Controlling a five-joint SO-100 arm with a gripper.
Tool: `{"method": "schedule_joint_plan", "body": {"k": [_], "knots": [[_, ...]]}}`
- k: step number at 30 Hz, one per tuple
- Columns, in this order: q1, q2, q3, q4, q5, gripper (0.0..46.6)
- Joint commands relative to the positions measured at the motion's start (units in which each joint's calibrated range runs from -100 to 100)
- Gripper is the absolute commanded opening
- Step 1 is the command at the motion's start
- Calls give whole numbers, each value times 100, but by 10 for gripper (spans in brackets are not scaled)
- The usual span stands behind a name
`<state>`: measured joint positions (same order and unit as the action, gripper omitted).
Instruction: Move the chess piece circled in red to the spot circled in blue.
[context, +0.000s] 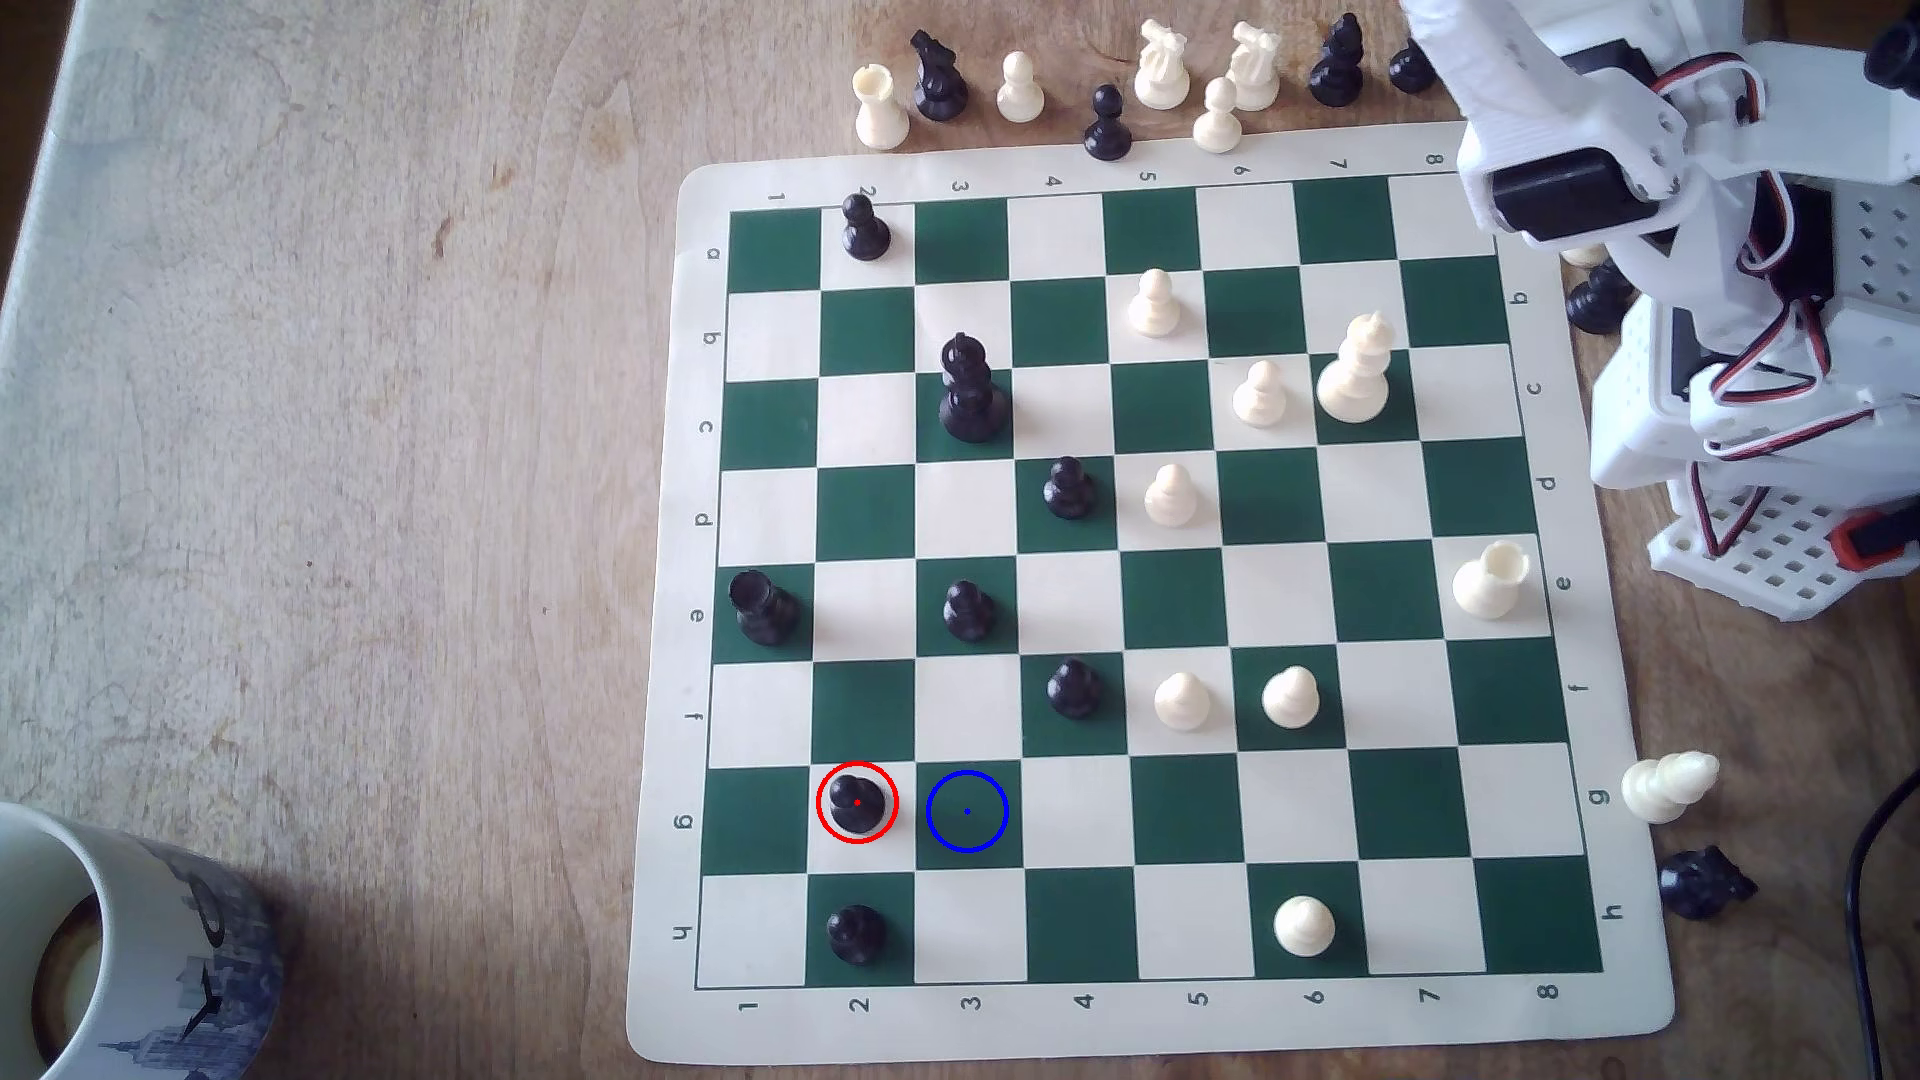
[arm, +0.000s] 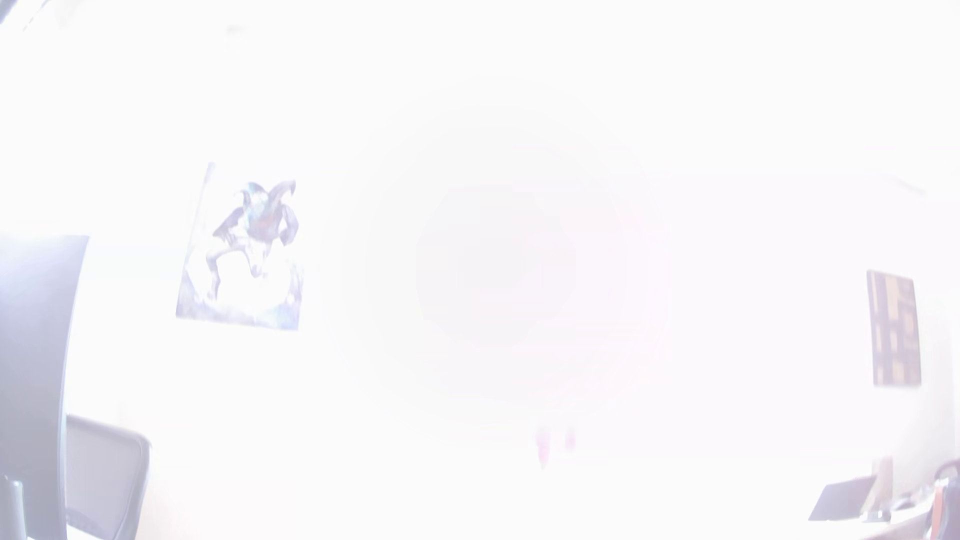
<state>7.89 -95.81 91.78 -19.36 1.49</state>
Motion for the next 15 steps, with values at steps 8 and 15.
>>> {"method": "schedule_joint_plan", "body": {"k": [8, 15], "knots": [[28, 2739, -3239, 3124, 142, 3], [-496, 4216, -4382, 4475, -151, 3]]}}
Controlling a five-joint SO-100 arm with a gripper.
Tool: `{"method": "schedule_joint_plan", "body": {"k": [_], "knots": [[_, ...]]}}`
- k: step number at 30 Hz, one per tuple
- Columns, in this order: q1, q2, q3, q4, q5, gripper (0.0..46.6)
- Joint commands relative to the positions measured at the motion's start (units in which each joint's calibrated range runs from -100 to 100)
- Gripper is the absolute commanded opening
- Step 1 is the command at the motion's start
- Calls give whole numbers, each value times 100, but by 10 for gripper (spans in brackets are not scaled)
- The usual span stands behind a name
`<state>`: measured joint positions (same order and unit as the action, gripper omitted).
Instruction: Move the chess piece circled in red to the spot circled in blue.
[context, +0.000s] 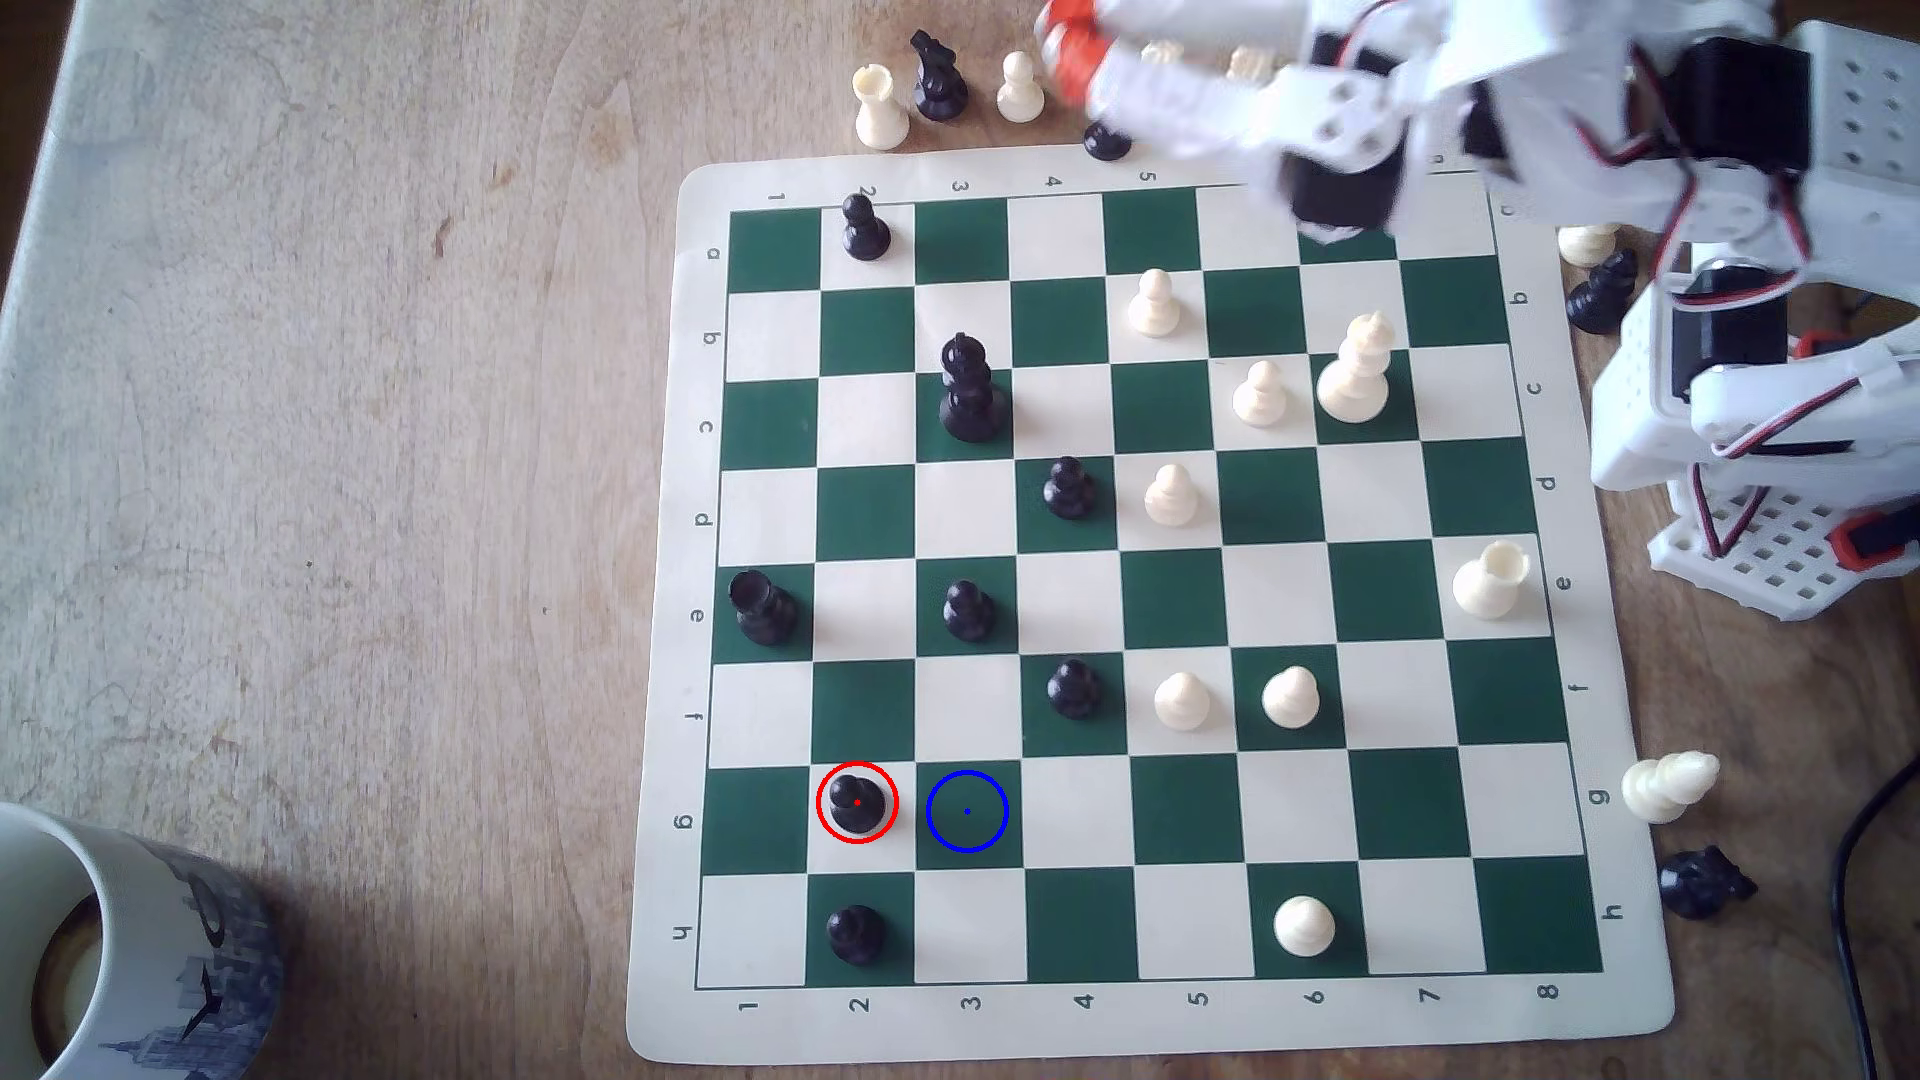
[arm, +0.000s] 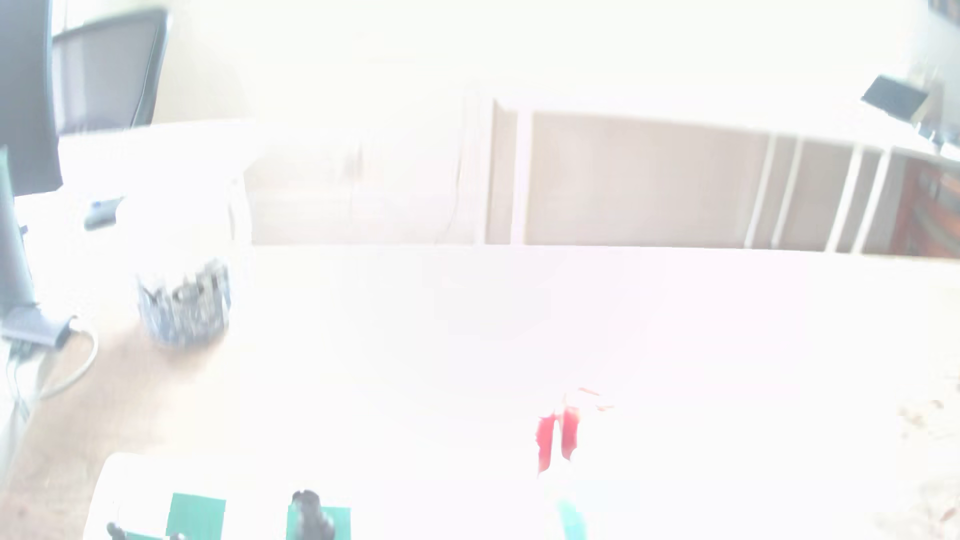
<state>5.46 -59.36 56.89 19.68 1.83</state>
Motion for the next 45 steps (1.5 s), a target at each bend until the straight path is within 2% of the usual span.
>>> {"method": "schedule_joint_plan", "body": {"k": [1, 3, 4, 6, 8, 14, 16, 18, 21, 34, 39, 45], "knots": [[-315, 716, -1020, 726, -259, 3], [-518, 911, -1219, 923, -425, 3], [-714, 1140, -1564, 1324, -596, 3], [-902, 1284, -1763, 1586, -689, 3], [-1214, 1488, -1899, 1824, -679, 3], [-1613, 2566, -2452, 2364, -694, 10], [-1676, 2838, -2598, 2405, -694, 27], [-1778, 3101, -2697, 2405, -689, 67], [-1895, 3500, -2951, 2405, -713, 72], [-2083, 5164, -3695, 1742, -918, 111], [-2333, 6098, -4257, 1586, -904, 112], [-2255, 6607, -4764, 1562, -855, 121]]}}
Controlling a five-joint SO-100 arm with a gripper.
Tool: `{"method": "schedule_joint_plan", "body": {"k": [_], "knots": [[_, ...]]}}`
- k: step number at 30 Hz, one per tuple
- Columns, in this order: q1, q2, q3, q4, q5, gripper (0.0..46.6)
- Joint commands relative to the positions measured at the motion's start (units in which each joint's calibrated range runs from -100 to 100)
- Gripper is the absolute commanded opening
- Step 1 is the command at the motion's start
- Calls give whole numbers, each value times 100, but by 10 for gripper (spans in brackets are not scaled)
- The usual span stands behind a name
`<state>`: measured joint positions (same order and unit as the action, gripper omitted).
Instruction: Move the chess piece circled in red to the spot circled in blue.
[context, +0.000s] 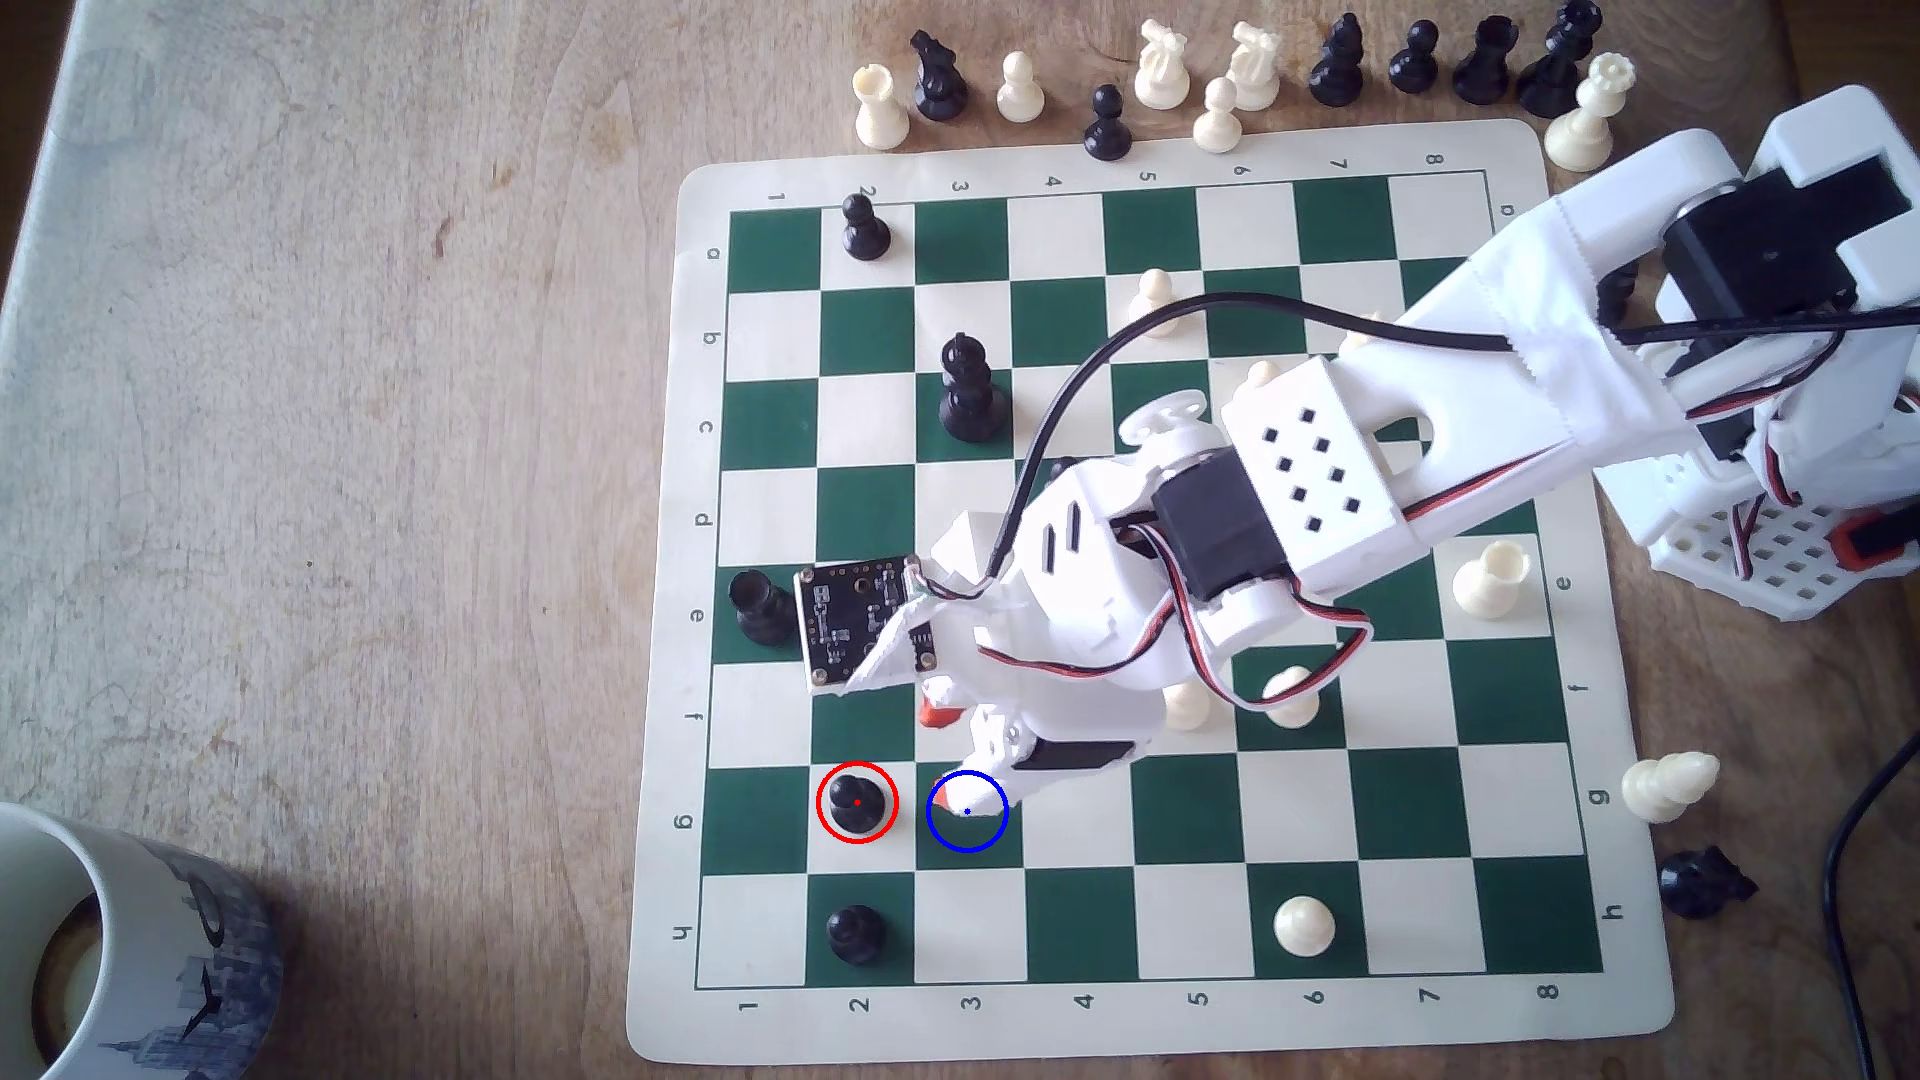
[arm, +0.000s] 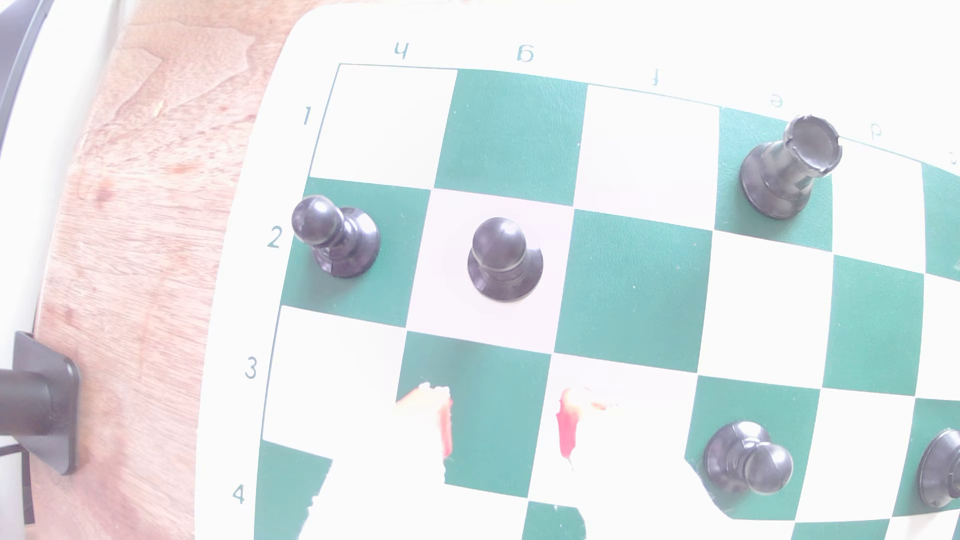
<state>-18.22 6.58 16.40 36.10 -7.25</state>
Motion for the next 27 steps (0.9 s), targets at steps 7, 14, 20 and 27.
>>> {"method": "schedule_joint_plan", "body": {"k": [7, 14, 20, 27], "knots": [[97, 480, -1178, -145, 49, 121], [50, 658, -1305, -194, 15, 123], [-5, 981, -1504, -350, -5, 126], [19, 1184, -1912, -407, -5, 130]]}}
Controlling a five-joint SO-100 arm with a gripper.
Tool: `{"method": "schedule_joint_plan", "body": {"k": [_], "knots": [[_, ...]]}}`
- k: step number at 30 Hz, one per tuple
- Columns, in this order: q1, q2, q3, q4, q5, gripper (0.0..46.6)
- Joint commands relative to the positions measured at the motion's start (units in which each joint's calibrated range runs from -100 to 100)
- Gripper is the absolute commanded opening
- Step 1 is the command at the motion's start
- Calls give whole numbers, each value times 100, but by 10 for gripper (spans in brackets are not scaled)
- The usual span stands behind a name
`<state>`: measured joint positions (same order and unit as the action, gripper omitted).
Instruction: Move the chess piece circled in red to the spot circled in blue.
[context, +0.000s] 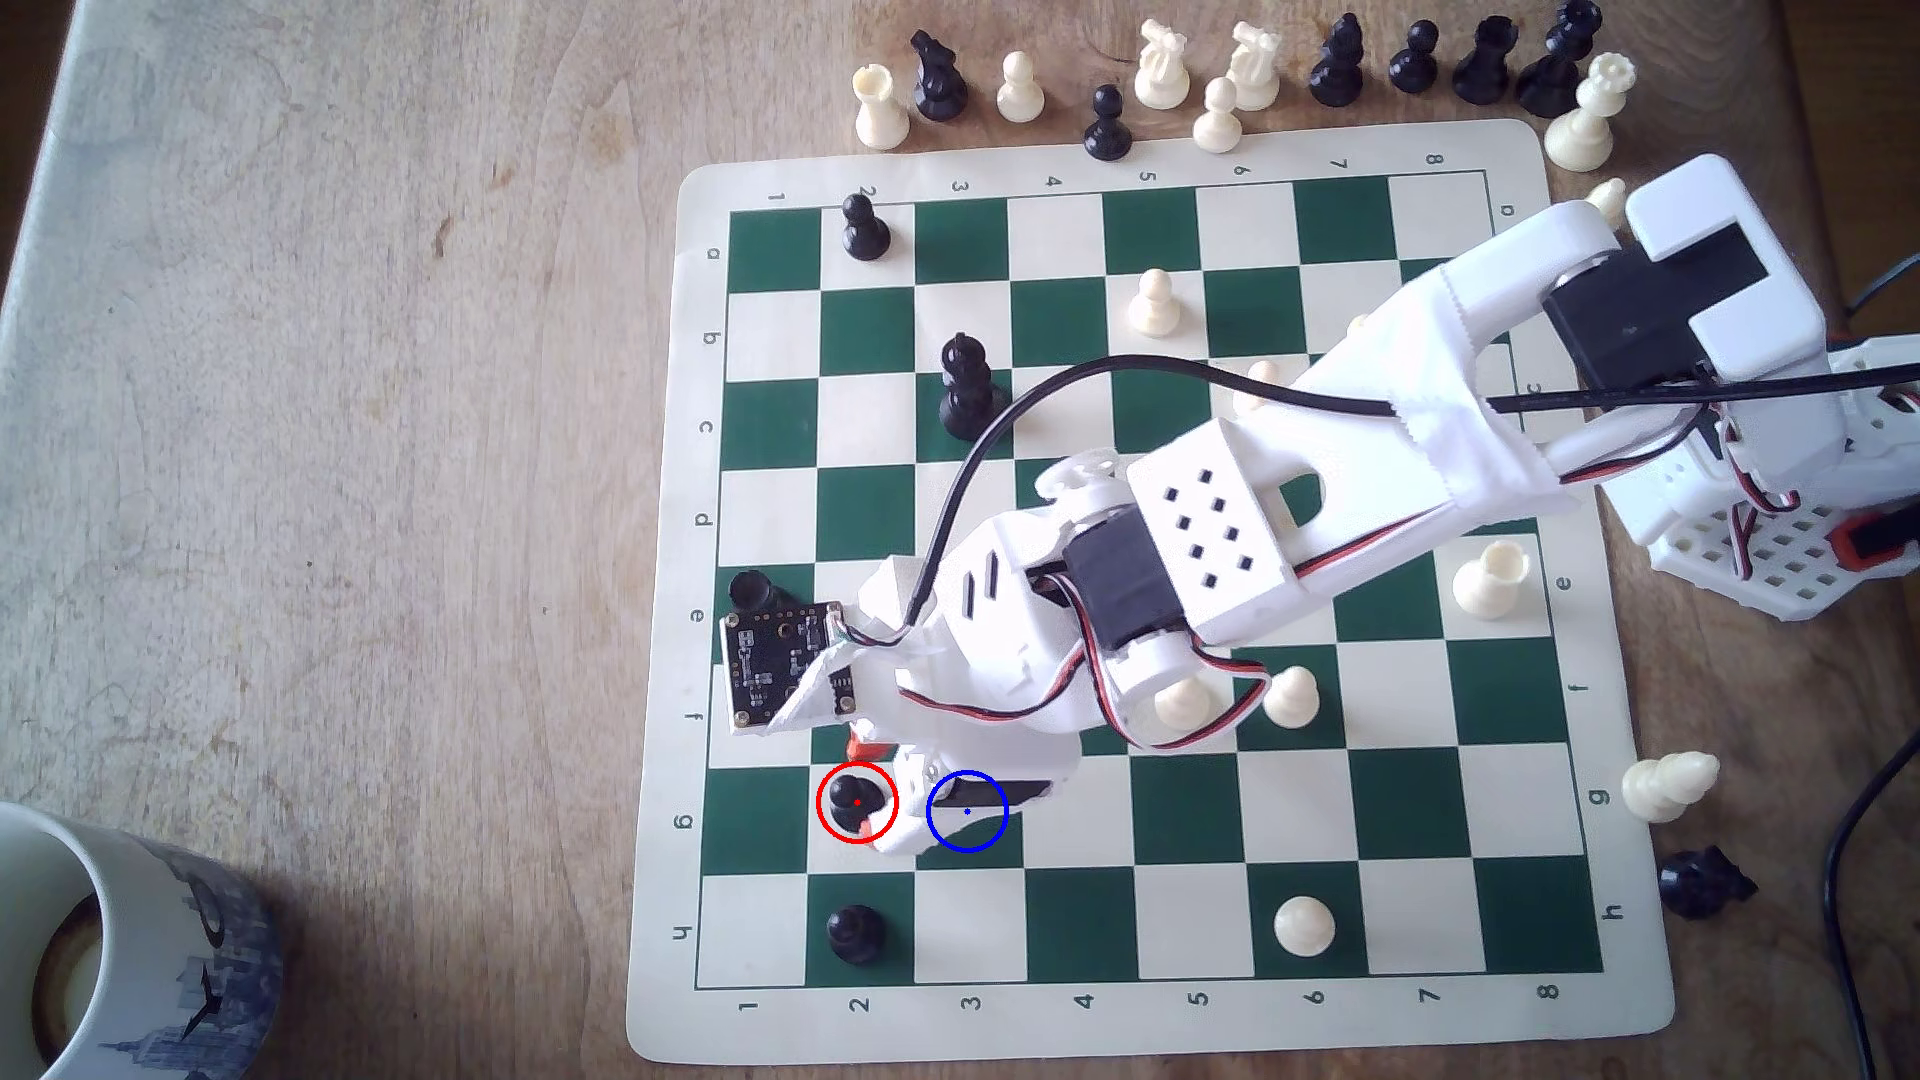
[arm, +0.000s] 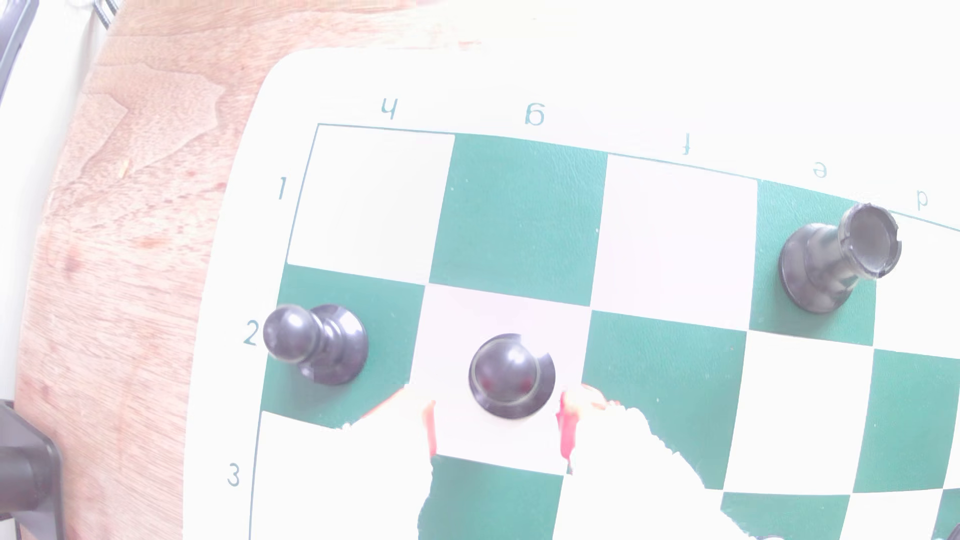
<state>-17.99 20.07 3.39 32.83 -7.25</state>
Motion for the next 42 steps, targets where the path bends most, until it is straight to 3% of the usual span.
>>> {"method": "schedule_joint_plan", "body": {"k": [1, 21, 34, 42], "knots": [[-3, -131, -647, -81, -5, 130], [-50, 209, -711, -334, 0, 108], [-74, 149, -702, -384, -5, 44], [-50, 31, -774, -408, 10, 35]]}}
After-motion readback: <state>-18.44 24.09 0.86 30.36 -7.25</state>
